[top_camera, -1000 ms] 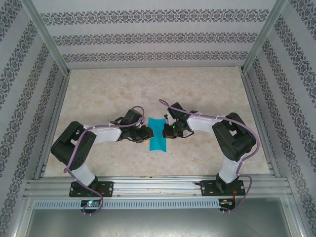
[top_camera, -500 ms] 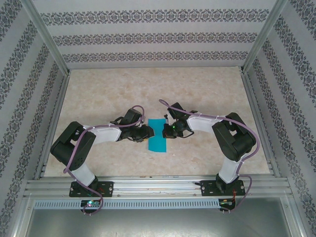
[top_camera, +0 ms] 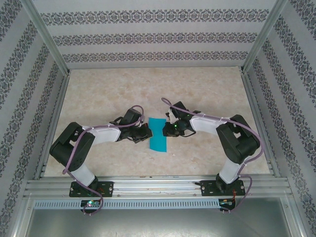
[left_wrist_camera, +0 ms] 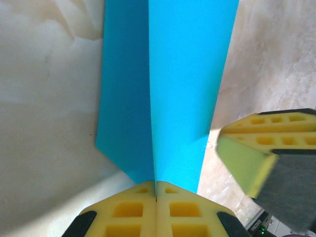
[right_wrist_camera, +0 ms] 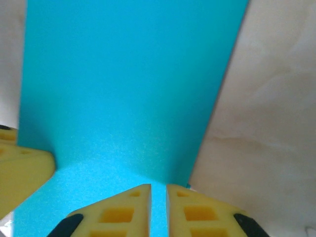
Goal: Fold a paper plane with a square sheet of paper (fold left side to right side)
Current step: Third fold the triangle at the center of the table.
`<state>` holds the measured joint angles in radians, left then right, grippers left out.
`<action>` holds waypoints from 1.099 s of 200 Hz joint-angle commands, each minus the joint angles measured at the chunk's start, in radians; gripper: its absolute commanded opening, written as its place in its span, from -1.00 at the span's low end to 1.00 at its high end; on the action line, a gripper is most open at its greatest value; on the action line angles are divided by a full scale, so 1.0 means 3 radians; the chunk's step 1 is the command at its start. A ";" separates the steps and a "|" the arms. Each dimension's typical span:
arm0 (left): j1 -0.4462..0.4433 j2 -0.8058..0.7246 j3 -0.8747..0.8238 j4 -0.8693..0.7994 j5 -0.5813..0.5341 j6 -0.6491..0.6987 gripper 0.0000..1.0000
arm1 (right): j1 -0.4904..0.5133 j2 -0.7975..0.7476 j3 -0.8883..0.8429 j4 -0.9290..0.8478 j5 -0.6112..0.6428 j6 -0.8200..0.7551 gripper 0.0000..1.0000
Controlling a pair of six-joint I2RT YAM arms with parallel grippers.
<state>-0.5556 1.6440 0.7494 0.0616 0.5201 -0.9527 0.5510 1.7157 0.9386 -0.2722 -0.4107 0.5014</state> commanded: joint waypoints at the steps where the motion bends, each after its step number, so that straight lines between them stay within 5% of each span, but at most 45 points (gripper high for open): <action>1: -0.0035 -0.0165 -0.0092 0.0115 -0.0079 -0.0192 -1.00 | -0.0066 -0.0376 -0.0088 0.0123 0.0067 -0.0173 -0.38; 31: -0.0040 -0.0260 -0.0143 0.0117 -0.0191 -0.0358 -1.00 | -0.0088 -0.0886 -0.0412 0.0300 0.0203 -0.0307 0.04; 59: -0.0057 -0.0314 -0.0225 0.0209 -0.0313 -0.0522 -1.00 | 0.0013 -0.1459 -0.0811 0.0531 0.0314 -0.0488 0.19; 122: -0.0081 -0.0304 -0.0302 0.0434 -0.0320 -0.0688 -1.00 | 0.0970 -0.2466 -0.1499 0.0941 0.1180 -0.1297 0.50; 177: -0.0101 -0.0290 -0.0274 0.0408 -0.0297 -0.0672 -1.00 | 0.1751 -0.2088 -0.1634 0.1204 0.1966 -0.1864 0.55; 220: -0.0106 -0.0284 -0.0252 0.0358 -0.0294 -0.0654 -1.00 | 0.1981 -0.1478 -0.1430 0.1306 0.2369 -0.2014 0.60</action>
<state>-0.5705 1.5658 0.6605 0.1509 0.4358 -1.1385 1.1252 1.2041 0.4618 0.0658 0.1837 -0.0448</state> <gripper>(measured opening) 0.057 0.797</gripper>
